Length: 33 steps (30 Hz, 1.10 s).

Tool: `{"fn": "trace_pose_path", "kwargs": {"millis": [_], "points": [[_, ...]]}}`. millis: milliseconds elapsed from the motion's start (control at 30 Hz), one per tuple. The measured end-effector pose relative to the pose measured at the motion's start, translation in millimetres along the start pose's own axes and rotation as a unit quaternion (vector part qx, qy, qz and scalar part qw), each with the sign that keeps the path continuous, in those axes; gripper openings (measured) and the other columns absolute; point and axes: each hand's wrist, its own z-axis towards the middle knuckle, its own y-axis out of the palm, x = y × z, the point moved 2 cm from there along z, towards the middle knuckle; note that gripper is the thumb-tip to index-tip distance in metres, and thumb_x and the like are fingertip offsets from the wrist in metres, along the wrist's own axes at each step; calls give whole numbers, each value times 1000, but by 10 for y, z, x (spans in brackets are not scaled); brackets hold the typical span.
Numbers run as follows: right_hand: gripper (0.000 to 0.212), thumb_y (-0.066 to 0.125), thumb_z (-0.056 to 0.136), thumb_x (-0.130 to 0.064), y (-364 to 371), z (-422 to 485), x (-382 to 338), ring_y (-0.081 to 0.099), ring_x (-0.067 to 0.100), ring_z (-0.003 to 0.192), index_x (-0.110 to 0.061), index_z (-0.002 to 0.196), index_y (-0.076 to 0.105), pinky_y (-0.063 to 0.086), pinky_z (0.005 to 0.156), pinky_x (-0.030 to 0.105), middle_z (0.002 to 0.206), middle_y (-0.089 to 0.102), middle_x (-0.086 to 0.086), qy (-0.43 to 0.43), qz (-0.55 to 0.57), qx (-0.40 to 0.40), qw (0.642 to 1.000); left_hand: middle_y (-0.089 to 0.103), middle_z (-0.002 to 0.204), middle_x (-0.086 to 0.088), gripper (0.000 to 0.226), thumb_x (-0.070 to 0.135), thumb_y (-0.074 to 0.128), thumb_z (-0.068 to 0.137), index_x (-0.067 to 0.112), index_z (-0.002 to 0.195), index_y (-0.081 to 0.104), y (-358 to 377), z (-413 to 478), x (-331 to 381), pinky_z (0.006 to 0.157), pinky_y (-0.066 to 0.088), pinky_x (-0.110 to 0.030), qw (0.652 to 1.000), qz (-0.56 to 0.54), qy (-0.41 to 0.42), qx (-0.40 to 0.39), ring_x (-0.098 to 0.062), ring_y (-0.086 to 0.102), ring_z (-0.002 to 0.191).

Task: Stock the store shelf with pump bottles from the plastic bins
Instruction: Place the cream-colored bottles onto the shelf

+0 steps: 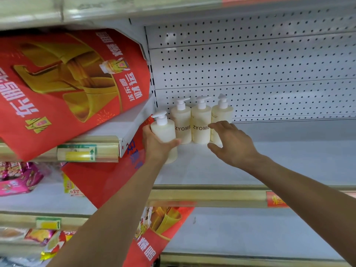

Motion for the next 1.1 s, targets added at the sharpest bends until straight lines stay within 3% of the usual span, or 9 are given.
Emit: {"fn": "trace_pose_path", "kwargs": {"millis": [100, 233, 400, 600, 733, 933, 1100], "points": [[57, 58, 90, -35, 16, -42, -55, 46, 23, 121, -23, 142, 38, 43, 88, 36, 139, 45, 0, -9, -24, -9, 1000, 43, 125, -2, 102, 26, 95, 51, 10, 131, 33, 4, 0, 13, 104, 41, -47, 1000, 24, -6, 12, -24, 45, 120], [60, 57, 91, -35, -1, -145, -158, 45, 23, 125, -22, 145, 35, 42, 95, 38, 144, 41, -1, -23, -63, -10, 998, 35, 136, -9, 109, 28, 92, 58, 11, 143, 26, -124, -121, 14, 111, 32, -45, 994, 99, 2, -36, -27, 34, 130], [56, 57, 90, -38, -55, -506, -419, 39, 21, 133, -22, 141, 41, 38, 102, 37, 148, 38, -1, -24, -66, 20, 997, 30, 146, -5, 96, 35, 80, 74, 14, 149, 24, -526, -639, -21, 110, 21, -30, 971, 199, 91, -97, -17, 23, 136], [42, 65, 86, -31, 98, -1280, -898, 51, 24, 124, -19, 126, 59, 44, 93, 39, 139, 51, 1, -10, -9, 36, 999, 52, 133, 1, 63, 36, 73, 80, 19, 136, 49, -1169, -1326, -265, 99, 32, -27, 943, 253, 184, -114, -14, 39, 123], [36, 69, 83, -29, 396, -1880, -1228, 59, 26, 111, -19, 117, 64, 49, 79, 35, 123, 61, 0, 0, 18, 3, 1000, 59, 122, 0, 53, 33, 75, 81, 18, 128, 57, -1643, -1835, -768, 90, 42, -32, 915, 292, 202, -191, -20, 52, 114], [40, 59, 90, -35, 1282, -2768, -1602, 51, 16, 119, -26, 129, 54, 47, 83, 32, 128, 55, -6, 73, 85, -175, 978, 54, 128, 2, 47, 35, 69, 87, 19, 129, 54, -2288, -2611, -1906, 90, 44, -32, 911, 285, 32, -297, -18, 50, 118], [47, 57, 92, -36, 2078, -3463, -1676, 52, 17, 121, -24, 136, 45, 43, 98, 31, 136, 51, 0, 200, 164, -372, 892, 56, 126, -7, 46, 29, 71, 87, 13, 127, 55, -2519, -3077, -2674, 99, 45, -36, 898, 264, -159, -314, -23, 54, 121]]}}
